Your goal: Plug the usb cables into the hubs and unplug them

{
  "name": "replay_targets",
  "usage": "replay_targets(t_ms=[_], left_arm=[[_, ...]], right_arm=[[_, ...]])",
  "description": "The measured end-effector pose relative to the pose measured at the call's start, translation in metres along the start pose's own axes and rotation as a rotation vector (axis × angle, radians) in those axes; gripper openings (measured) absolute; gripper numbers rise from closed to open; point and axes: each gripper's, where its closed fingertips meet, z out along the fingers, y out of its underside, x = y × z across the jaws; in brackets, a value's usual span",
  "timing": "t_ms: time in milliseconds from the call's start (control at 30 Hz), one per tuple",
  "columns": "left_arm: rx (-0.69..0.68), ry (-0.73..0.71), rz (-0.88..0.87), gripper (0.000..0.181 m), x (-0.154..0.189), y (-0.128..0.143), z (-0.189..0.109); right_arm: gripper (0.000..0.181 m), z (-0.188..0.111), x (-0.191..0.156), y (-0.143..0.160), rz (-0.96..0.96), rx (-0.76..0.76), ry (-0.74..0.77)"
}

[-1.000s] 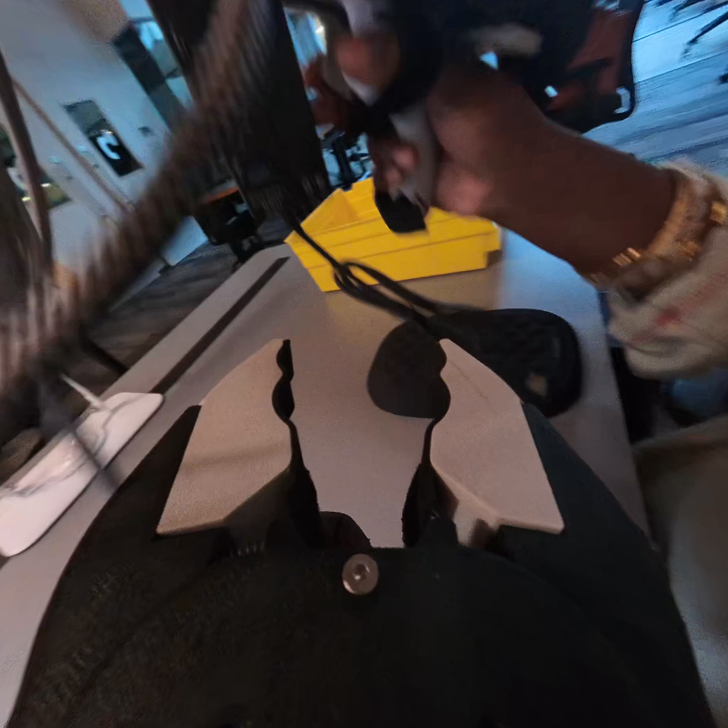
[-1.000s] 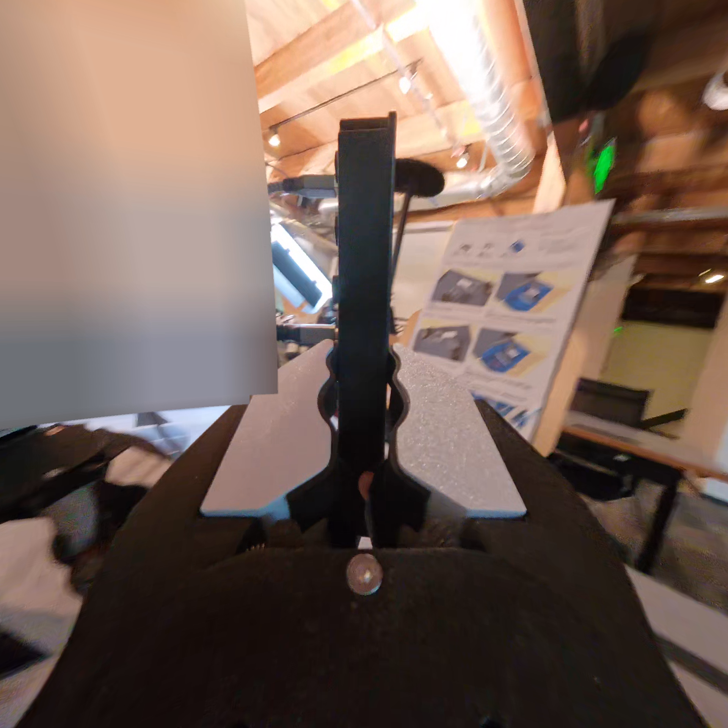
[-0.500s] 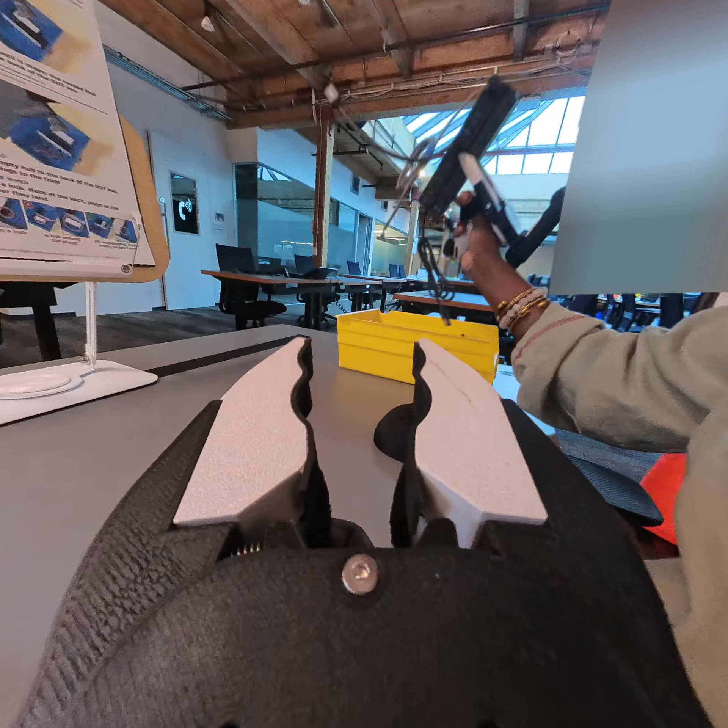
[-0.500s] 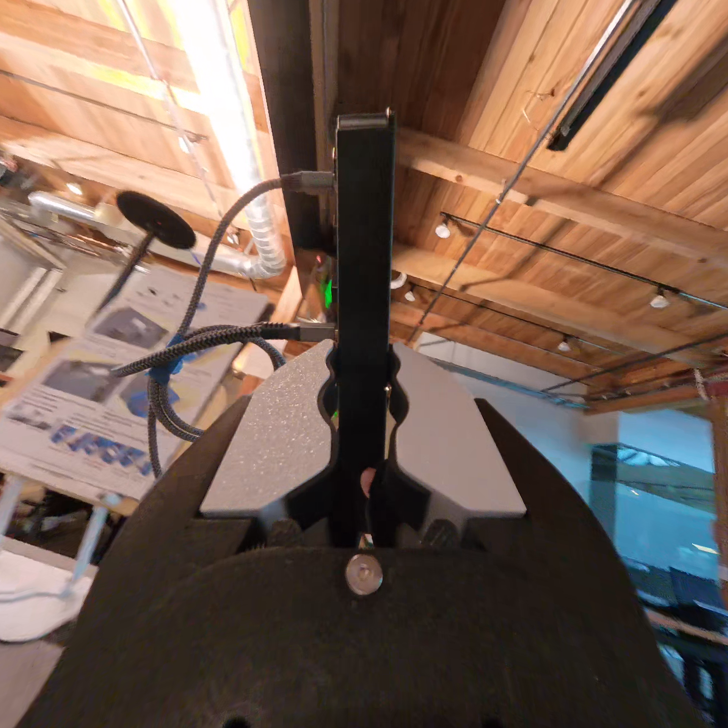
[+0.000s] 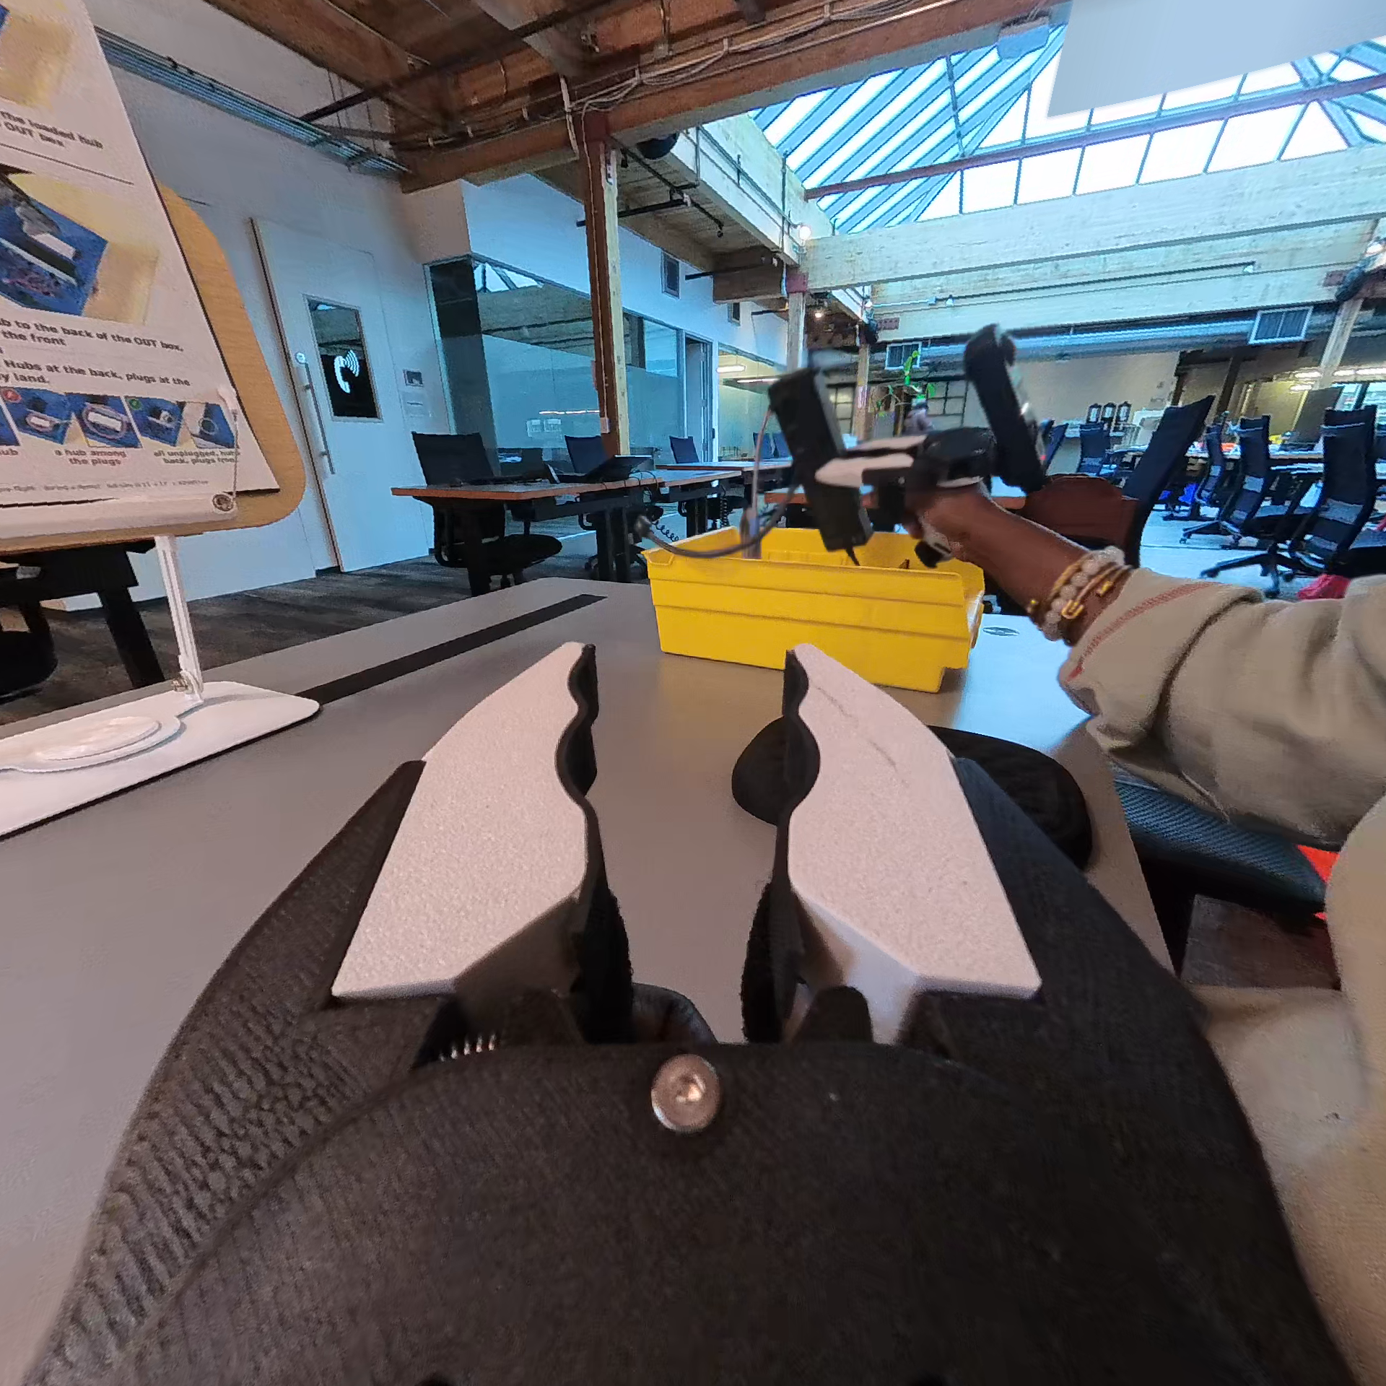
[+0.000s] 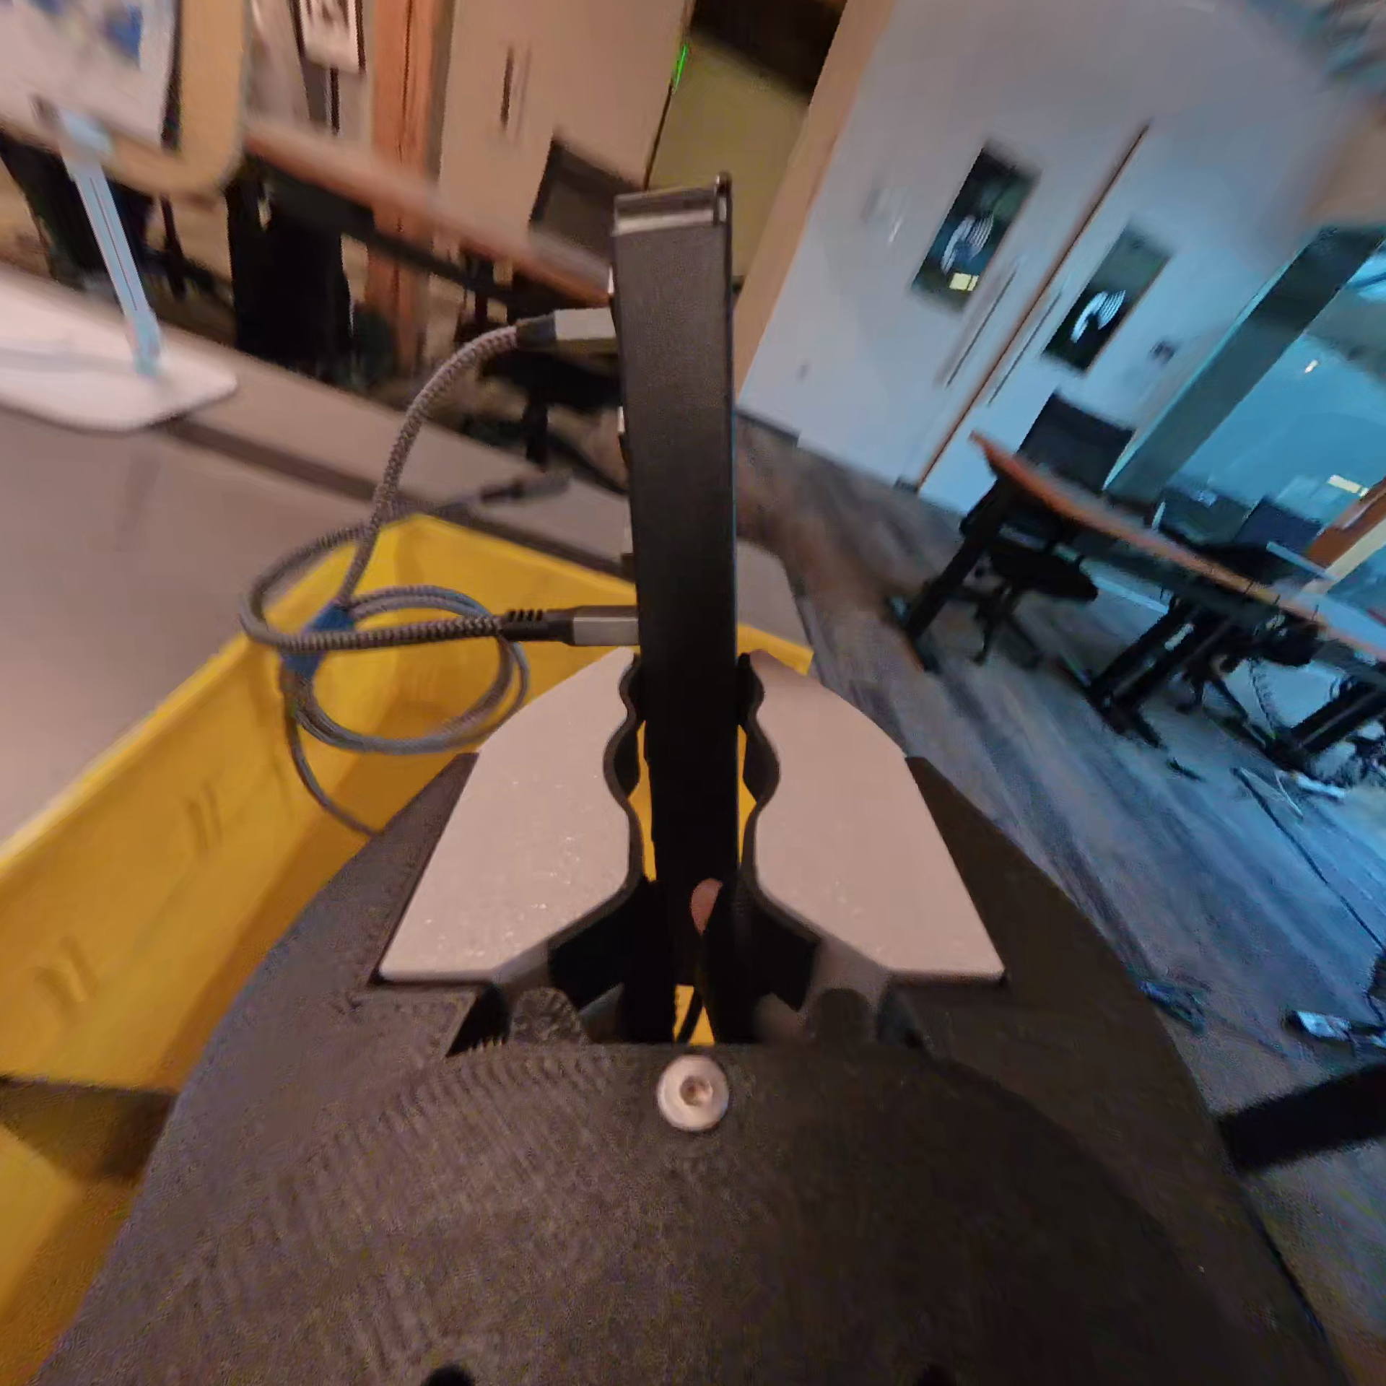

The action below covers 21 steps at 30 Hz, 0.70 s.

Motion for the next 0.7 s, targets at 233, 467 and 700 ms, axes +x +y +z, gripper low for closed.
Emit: replay_targets(t_ms=[233,467,700], left_arm=[[-0.005,-0.005,0.002,0.047,-0.001,0.001,0.0],[0.005,-0.011,-0.024,0.047,-0.005,0.0,-0.001],[0.019,-0.017,-0.046,0.047,-0.007,-0.001,-0.003]], right_arm=[[0.023,0.011,-0.019,0.05,0.126,-0.293,-0.113],[0.049,0.007,-0.025,0.027,0.194,-0.291,-0.09],[0.079,-0.126,-0.109,-0.249,0.575,0.771,-0.877]])
